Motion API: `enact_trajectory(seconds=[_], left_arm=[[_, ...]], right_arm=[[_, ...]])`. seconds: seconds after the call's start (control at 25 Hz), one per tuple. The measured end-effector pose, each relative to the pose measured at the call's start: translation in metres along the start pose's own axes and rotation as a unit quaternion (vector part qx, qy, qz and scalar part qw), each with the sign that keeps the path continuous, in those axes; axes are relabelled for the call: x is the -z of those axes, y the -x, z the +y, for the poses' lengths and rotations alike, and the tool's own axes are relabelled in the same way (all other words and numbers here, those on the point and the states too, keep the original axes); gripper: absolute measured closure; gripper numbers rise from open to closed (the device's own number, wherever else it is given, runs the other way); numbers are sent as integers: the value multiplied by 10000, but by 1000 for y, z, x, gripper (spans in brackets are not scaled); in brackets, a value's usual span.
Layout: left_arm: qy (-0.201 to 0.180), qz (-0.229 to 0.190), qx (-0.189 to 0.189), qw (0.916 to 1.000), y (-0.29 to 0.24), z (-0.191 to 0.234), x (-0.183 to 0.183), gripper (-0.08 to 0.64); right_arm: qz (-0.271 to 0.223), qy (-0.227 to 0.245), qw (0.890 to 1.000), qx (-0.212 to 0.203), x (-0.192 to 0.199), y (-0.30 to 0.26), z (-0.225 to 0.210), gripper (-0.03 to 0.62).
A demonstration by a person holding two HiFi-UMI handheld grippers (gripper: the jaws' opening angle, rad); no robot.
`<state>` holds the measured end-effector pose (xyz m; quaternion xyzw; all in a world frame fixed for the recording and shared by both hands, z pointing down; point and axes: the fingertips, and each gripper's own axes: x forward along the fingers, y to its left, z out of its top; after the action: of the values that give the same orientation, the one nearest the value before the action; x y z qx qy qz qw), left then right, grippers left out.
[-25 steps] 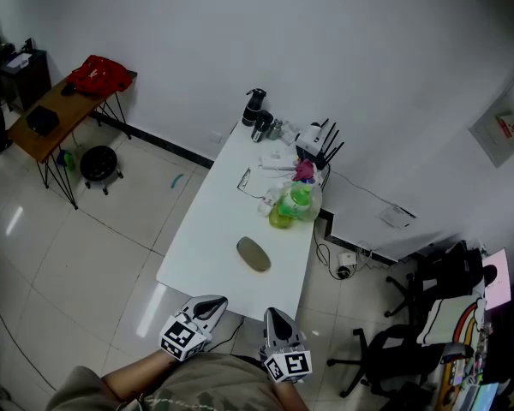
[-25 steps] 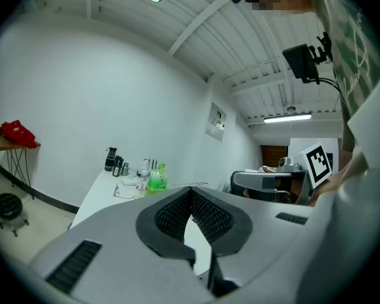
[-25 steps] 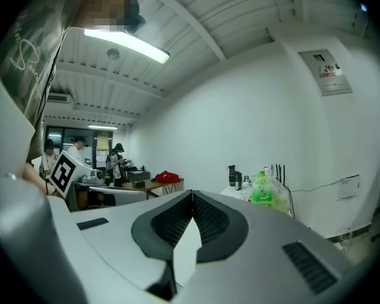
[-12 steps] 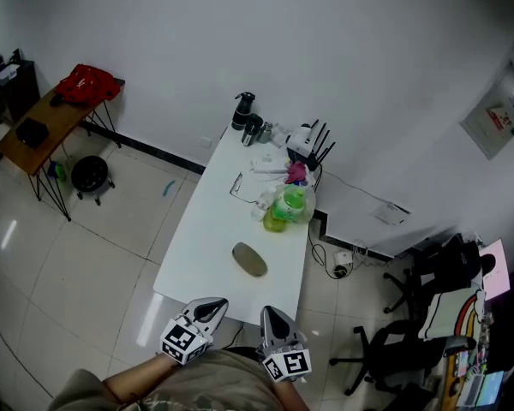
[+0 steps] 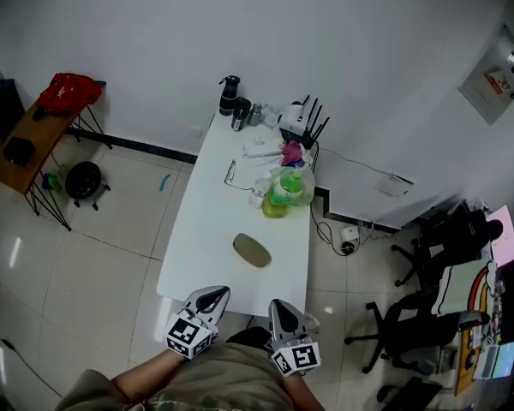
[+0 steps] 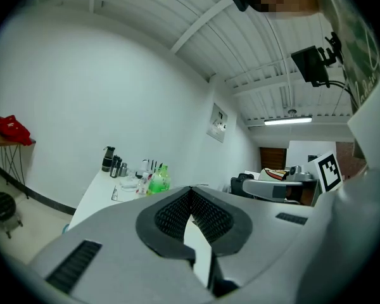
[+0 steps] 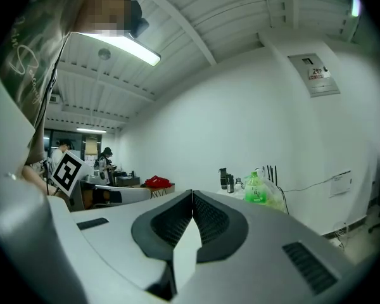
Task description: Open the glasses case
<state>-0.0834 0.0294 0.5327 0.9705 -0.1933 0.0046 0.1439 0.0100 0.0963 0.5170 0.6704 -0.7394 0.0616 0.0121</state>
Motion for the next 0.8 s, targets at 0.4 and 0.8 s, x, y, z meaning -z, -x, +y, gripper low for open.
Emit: enact_trajectory(seconds=[0.4,0.8], left_arm=[[-179,78,-516,9985,-18,22,3,554],[-209,71,-897,9957,-65,25,-16,554]], right_arm=[[-35,-132,9996,-232,7,-22,-26,583],[90,-33,9982,-595,-9,-65,-72,583]])
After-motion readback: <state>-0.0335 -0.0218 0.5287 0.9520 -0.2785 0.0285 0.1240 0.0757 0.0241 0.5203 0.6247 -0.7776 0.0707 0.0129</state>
